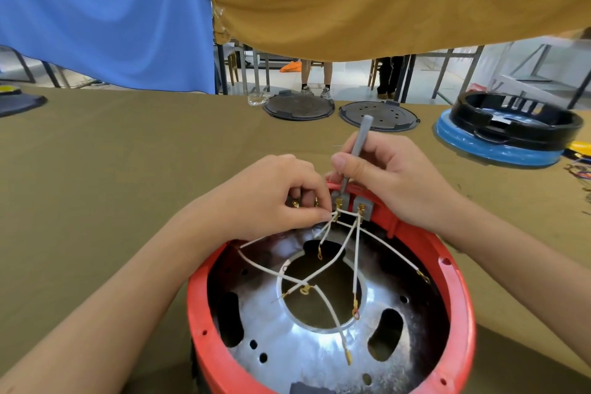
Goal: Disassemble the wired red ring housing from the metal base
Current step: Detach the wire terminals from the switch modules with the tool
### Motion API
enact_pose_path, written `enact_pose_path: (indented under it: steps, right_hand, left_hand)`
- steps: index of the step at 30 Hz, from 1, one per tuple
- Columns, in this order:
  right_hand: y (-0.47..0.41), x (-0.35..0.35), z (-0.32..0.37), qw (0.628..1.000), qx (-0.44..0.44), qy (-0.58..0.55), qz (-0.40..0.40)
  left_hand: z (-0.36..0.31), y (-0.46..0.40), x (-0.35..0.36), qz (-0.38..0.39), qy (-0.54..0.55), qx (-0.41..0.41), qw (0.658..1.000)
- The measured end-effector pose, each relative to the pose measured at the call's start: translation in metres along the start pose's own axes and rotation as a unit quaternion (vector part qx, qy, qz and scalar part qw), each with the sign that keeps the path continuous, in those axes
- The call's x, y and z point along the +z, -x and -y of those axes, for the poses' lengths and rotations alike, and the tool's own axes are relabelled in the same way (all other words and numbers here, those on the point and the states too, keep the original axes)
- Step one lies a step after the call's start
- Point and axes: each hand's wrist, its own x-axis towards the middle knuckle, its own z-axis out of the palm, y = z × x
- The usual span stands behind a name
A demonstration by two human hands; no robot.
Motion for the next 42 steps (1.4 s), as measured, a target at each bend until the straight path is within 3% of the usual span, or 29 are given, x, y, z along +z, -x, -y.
enact_pose_path:
  steps: [2, 5, 8, 13, 16, 20, 25, 30, 35, 42]
  right_hand:
    - [-0.001, -0.001, -0.001, 1.000, 0.002, 0.000, 0.006]
    - [-0.002, -0.003, -0.005, 0.991, 0.097, -0.094, -0.001]
    - [-0.003, -0.004, -0.008, 0.953, 0.212, -0.215, 0.005]
    - [-0.002, -0.005, -0.008, 0.919, 0.277, -0.279, 0.039]
    - [0.003, -0.004, -0.012, 0.937, 0.232, -0.262, 0.008]
    - [0.004, -0.003, -0.007, 0.987, 0.069, -0.140, -0.029]
    - [0.000, -0.008, 0.005, 0.998, -0.046, 0.043, 0.026]
    - [0.002, -0.008, 0.001, 1.000, -0.027, -0.002, 0.005]
    - [0.002, -0.008, 0.004, 0.999, -0.038, 0.030, 0.017]
    - [-0.006, -0.012, -0.001, 0.989, 0.108, -0.076, 0.060]
  left_hand:
    - [0.000, 0.000, 0.000, -0.001, -0.001, -0.002, 1.000]
    - [0.000, 0.000, 0.001, 0.001, 0.008, -0.003, 1.000]
    - [0.000, 0.000, 0.001, 0.005, 0.012, -0.009, 1.000]
    - [0.000, 0.000, 0.000, 0.007, 0.012, -0.009, 1.000]
    - [0.001, 0.000, 0.000, 0.005, 0.013, -0.008, 1.000]
    - [0.000, 0.001, 0.000, 0.004, 0.016, -0.004, 1.000]
    - [0.000, 0.001, -0.001, 0.003, 0.011, -0.007, 1.000]
    - [-0.001, 0.001, -0.001, 0.004, 0.012, -0.003, 1.000]
    - [-0.001, 0.001, -0.001, 0.004, 0.009, -0.006, 1.000]
    - [-0.004, 0.000, -0.002, 0.006, 0.011, -0.011, 1.000]
